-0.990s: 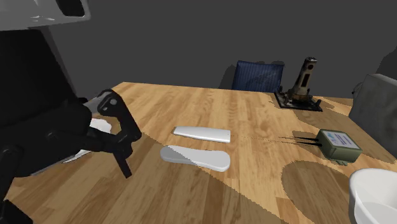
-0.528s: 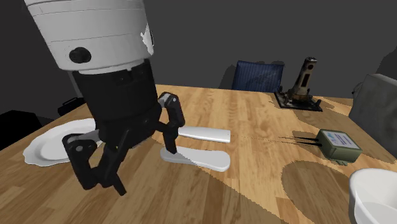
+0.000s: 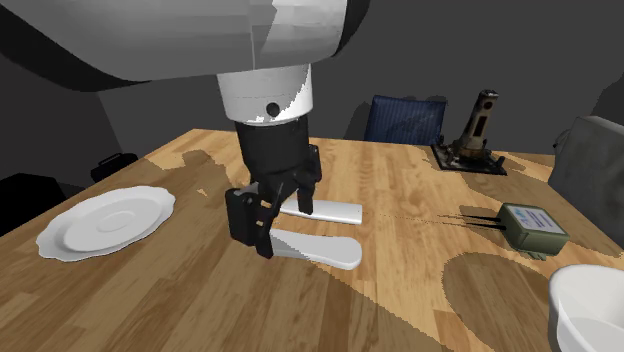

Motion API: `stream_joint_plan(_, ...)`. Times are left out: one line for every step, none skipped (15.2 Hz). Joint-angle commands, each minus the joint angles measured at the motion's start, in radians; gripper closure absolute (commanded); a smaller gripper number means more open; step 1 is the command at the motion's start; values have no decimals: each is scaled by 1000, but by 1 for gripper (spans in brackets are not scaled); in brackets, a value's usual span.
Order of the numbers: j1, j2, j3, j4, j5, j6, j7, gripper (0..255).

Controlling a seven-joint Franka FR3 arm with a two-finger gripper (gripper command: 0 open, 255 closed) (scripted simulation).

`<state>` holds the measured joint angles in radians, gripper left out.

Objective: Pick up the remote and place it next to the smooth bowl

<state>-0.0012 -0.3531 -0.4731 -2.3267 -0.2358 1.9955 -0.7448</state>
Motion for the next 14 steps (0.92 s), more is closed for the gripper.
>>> stream_joint_plan(14, 89, -49, 51, 30, 43, -94, 0)
stream_joint_plan(19, 130, -70, 77, 50, 59, -140, 0)
stream_joint_plan(24, 173, -90, 104, 73, 74, -187, 0)
stream_joint_plan(27, 217, -108, 132, 99, 88, -236, 0)
stream_joint_plan(29, 263, -125, 162, 129, 99, -286, 0)
stream_joint_plan(28, 310, -138, 194, 162, 108, -337, 0)
stream_joint_plan(25, 358, -149, 228, 197, 116, -388, 0)
stream_joint_plan(17, 406, -154, 263, 233, 120, -439, 0)
stream_joint_plan(7, 455, -157, 300, 270, 123, -489, 0)
stream_joint_plan(-7, 504, -157, 339, 307, 122, -537, 0)
stream_joint_plan(-23, 552, -153, 380, 342, 120, -583, 0)
stream_joint_plan(-42, 599, -146, 423, 375, 115, -627, 0)
stream_joint_plan(-63, 646, -138, 467, 406, 109, -667, 0)
stream_joint_plan(-85, 692, -126, 514, 434, 100, -704, 0)
